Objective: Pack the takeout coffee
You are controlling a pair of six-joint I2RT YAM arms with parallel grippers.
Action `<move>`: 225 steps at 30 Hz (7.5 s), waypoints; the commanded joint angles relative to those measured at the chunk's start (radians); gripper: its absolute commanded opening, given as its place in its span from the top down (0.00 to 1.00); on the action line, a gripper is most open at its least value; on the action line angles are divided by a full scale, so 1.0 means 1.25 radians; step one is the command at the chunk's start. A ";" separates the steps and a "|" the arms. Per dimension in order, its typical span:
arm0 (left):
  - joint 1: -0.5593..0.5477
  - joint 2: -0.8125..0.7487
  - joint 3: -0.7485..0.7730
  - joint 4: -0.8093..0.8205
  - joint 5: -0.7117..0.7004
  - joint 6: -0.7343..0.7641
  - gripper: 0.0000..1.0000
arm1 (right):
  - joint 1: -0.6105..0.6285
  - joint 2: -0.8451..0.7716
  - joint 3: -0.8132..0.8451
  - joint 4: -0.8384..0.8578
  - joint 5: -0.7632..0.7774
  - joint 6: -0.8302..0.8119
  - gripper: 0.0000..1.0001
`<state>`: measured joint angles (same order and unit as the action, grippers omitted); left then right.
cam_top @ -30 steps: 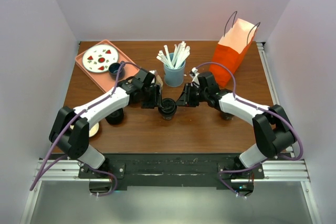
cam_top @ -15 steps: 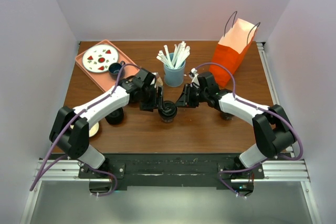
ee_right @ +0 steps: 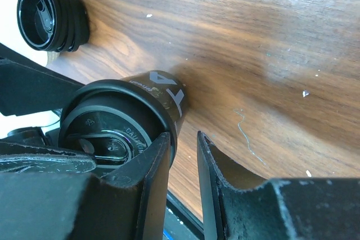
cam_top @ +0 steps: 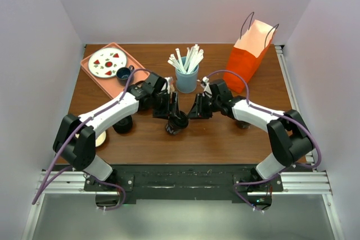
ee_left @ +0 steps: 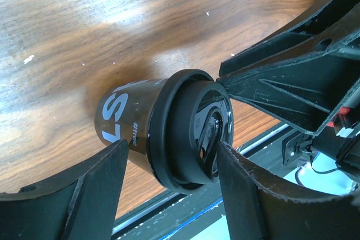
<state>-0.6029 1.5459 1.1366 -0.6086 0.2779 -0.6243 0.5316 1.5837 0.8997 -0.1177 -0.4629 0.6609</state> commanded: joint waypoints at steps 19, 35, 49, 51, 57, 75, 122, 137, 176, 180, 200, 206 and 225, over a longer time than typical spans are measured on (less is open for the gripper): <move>0.027 -0.081 -0.087 0.038 0.014 0.045 0.31 | 0.004 -0.053 0.072 -0.037 -0.013 0.015 0.69; 0.086 -0.138 -0.221 0.196 0.159 0.049 0.28 | 0.003 -0.102 0.077 -0.069 -0.010 0.017 0.68; 0.129 -0.164 -0.261 0.245 0.218 0.067 0.20 | 0.003 -0.140 0.056 -0.107 0.005 0.010 0.68; 0.140 -0.169 -0.267 0.261 0.247 0.066 0.18 | 0.004 -0.142 0.057 -0.116 0.010 0.006 0.68; 0.141 -0.178 -0.286 0.287 0.282 0.060 0.16 | 0.003 -0.148 0.060 -0.130 0.021 0.004 0.68; 0.142 -0.152 -0.336 0.331 0.271 0.061 0.28 | 0.007 -0.175 -0.008 -0.035 -0.053 0.031 0.68; 0.163 -0.103 -0.497 0.469 0.270 0.012 0.56 | 0.026 -0.126 -0.172 0.283 -0.168 0.097 0.60; 0.163 -0.088 -0.507 0.470 0.265 0.022 0.57 | 0.024 -0.090 -0.082 0.178 -0.116 0.025 0.66; 0.135 -0.076 -0.491 0.450 0.229 0.027 0.58 | 0.024 0.001 -0.127 0.239 -0.127 0.035 0.76; 0.129 -0.073 -0.494 0.443 0.217 0.026 0.58 | 0.023 0.017 -0.185 0.268 -0.090 0.036 0.78; 0.104 -0.061 -0.493 0.427 0.173 0.013 0.59 | 0.017 -0.026 -0.135 0.202 -0.053 0.032 0.67; 0.104 -0.065 -0.479 0.421 0.180 0.033 0.59 | 0.015 -0.063 -0.047 0.122 -0.113 -0.007 0.46; 0.103 -0.013 -0.390 0.391 0.190 0.085 0.59 | 0.017 0.031 -0.073 0.174 -0.199 -0.045 0.43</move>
<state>-0.4679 1.4551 0.6819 0.0284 0.6819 -0.6300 0.5472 1.5795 0.8112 0.0429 -0.6899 0.6044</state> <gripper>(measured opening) 0.459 0.588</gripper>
